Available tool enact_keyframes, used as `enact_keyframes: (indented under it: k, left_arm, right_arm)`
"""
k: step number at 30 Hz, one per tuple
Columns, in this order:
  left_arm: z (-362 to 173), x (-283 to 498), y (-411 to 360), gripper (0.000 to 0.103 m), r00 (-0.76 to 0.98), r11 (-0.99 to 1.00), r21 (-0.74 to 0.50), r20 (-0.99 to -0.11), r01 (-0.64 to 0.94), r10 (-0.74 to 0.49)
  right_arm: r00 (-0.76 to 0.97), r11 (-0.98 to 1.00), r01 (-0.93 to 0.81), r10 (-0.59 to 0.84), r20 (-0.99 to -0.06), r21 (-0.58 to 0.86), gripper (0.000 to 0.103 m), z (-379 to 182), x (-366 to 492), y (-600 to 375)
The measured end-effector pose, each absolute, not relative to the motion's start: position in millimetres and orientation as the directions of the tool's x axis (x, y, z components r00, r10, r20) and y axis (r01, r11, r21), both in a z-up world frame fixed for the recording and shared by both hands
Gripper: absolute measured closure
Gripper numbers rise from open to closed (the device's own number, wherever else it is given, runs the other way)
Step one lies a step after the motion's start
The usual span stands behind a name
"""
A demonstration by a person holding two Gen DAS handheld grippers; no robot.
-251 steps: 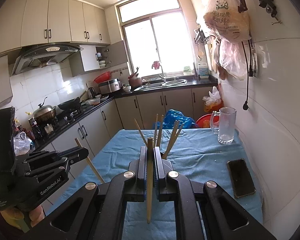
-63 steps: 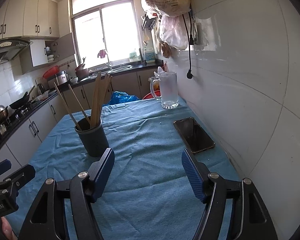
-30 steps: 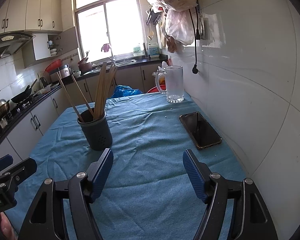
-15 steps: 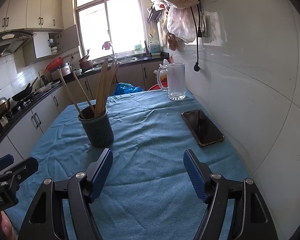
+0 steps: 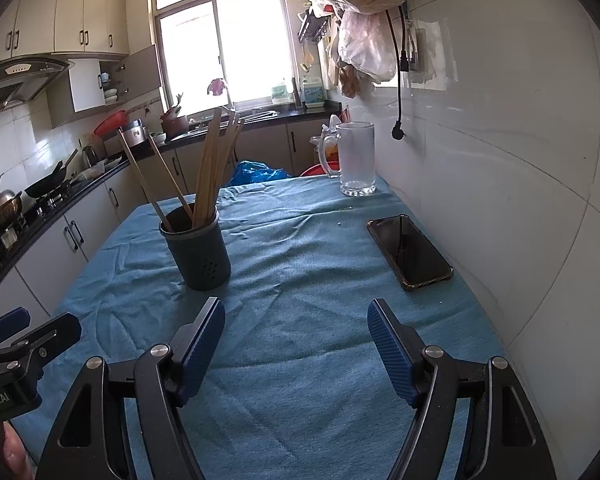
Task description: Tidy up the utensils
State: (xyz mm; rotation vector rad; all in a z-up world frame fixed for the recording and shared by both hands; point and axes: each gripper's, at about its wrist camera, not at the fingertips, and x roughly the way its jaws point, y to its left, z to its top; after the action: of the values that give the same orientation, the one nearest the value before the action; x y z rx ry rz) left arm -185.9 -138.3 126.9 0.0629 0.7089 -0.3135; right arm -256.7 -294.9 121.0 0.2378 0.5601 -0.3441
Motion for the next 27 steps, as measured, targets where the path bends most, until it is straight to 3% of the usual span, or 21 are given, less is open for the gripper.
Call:
enact_keyframes:
  k: [27]
  left_arm:
    - [124.0,-184.5,-138.3,0.0,0.711,0.952,-0.05,-0.654,0.302,-0.26]
  right_arm:
    - [0.786,0.917,0.378,-0.245,-0.568,0.128,0.024,114.8,-255.3,-292.5]
